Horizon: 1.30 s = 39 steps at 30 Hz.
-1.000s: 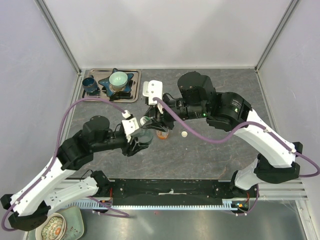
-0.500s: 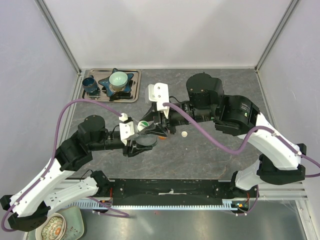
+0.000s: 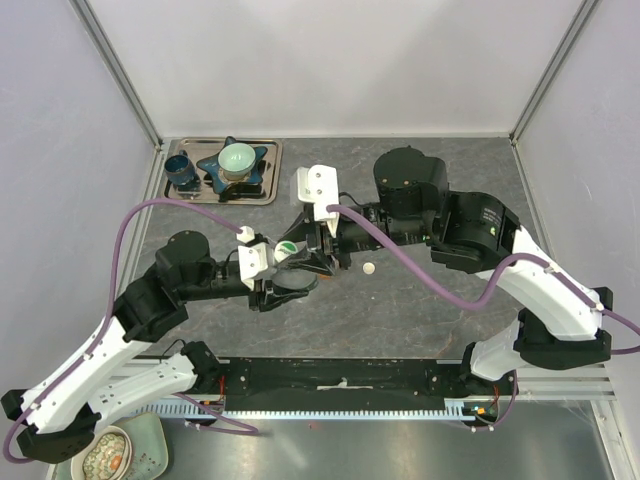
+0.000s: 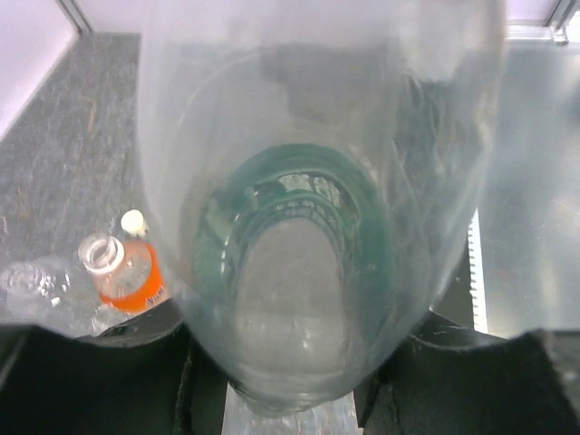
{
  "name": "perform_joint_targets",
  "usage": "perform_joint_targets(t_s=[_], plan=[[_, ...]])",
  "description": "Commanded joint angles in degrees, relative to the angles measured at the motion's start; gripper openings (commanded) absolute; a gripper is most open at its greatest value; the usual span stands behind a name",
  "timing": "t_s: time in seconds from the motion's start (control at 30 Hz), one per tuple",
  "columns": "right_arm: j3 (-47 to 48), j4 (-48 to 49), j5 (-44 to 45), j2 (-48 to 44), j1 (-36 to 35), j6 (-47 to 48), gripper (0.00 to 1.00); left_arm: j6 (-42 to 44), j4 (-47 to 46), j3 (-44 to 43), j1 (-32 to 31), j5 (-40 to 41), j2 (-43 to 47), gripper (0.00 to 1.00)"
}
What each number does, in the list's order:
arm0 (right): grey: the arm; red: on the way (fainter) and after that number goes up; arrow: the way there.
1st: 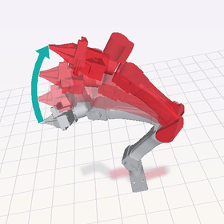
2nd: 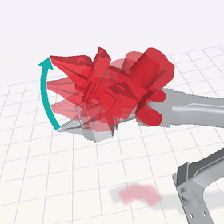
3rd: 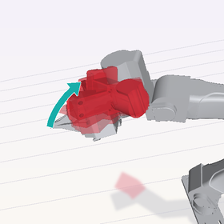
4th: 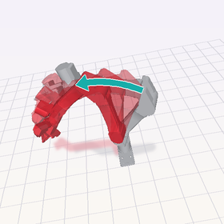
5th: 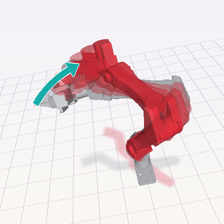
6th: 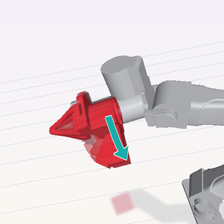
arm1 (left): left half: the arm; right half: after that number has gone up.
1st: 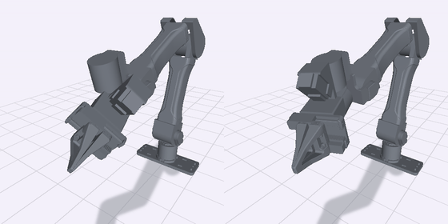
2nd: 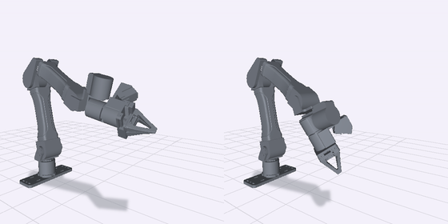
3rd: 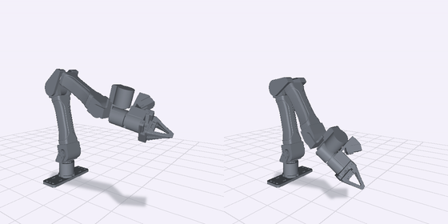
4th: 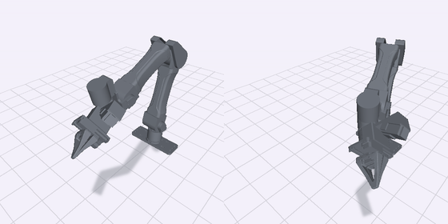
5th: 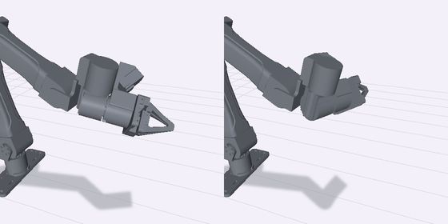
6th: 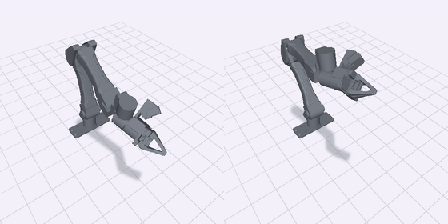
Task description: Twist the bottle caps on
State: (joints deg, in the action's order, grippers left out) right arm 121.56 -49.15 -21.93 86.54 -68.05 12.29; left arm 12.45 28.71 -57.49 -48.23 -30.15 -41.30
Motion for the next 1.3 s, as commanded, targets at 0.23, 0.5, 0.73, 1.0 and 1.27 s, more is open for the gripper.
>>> perform_joint_targets(t_s=[0.23,0.5,0.73,1.0,1.27], plan=[[-0.18,-2.89,1.54,5.13,-2.09,-2.8,0.58,-2.78,-13.33,0.54,-0.29,0.36,0.43,0.02],[0.43,-2.71,4.61,3.03,-2.09,-2.45,0.7,-3.48,-12.71,0.98,0.06,0.88,1.31,0.02],[-1.76,-2.45,11.2,-1.72,-1.65,-1.66,0.8,-4.62,-12.63,0.98,0.77,0.71,1.83,0.02],[-3.52,-2.62,13.15,-6.65,2.3,-1.48,0.91,-4.98,-12.18,0.37,1.29,-1.22,2.01,0.02],[-3.78,1.68,-1.95,-7.88,5.91,0.27,0.98,-5.16,-11.22,0.28,1.56,-5.43,1.22,0.02]])
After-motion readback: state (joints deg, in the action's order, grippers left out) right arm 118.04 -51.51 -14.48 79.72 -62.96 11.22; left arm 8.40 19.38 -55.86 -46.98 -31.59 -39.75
